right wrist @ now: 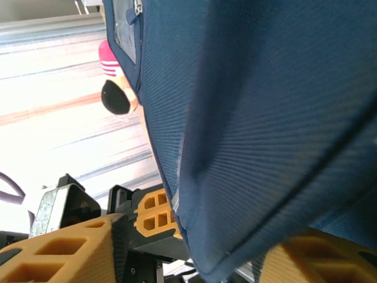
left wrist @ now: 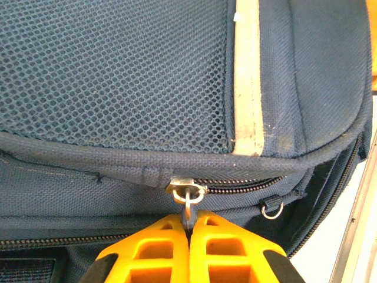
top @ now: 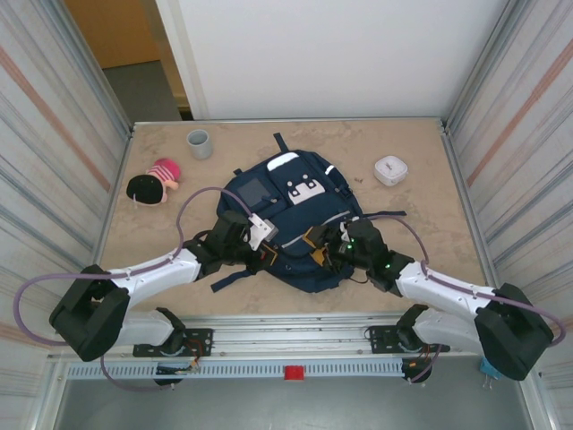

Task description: Pack books, pencil case, and school supplies into a backpack

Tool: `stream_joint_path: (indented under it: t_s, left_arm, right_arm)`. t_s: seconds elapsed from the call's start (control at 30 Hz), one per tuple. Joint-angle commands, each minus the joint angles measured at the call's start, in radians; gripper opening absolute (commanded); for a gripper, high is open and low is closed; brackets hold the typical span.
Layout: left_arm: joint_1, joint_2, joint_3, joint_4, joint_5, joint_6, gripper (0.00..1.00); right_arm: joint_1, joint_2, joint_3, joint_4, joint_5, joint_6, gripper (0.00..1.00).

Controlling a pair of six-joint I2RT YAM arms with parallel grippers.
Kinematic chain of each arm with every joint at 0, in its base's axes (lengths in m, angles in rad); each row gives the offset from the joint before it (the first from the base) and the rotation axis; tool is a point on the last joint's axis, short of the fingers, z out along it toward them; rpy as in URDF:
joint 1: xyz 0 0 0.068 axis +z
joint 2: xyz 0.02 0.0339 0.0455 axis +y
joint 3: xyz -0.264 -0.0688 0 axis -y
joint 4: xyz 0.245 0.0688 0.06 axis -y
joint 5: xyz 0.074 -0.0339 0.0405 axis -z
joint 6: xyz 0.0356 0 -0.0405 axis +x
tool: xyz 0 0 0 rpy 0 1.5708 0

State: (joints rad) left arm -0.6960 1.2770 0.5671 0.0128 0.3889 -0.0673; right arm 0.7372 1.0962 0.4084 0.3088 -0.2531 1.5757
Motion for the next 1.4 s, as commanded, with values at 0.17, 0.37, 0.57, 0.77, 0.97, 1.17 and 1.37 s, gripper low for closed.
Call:
stream_joint_path:
  t_s: [0.17,0.37,0.57,0.77,0.97,1.17,1.37]
  left_arm:
    - [-0.012,-0.032,0.023,-0.007,0.049,0.012,0.00]
    - [-0.019,-0.079,0.020,-0.033,0.128,0.021,0.00]
    - [-0.073,-0.078,0.059,0.001,0.169,0.008,0.00]
    - [-0.128,-0.025,0.137,0.077,0.154,-0.029,0.01]
    - [-0.133,-0.063,0.151,-0.021,0.031,0.040,0.33]
    - [-0.129,-0.163,0.191,-0.281,-0.098,0.386,0.60]
    - [-0.046,-0.157,0.177,-0.253,-0.139,0.642,0.67]
  right_arm:
    - [0.034,0.111,0.030,0.162,0.071,0.055,0.05]
    - [0.045,0.187,0.090,0.236,0.088,0.052,0.00]
    - [0.057,0.224,0.158,0.228,0.097,0.014,0.00]
    - [0.071,0.257,0.182,0.216,0.072,0.003,0.00]
    - [0.004,0.202,0.213,0.008,-0.058,-0.151,0.01]
    - [-0.091,0.170,0.322,-0.293,-0.268,-0.501,0.02]
    - [-0.157,0.207,0.391,-0.407,-0.427,-0.692,0.02]
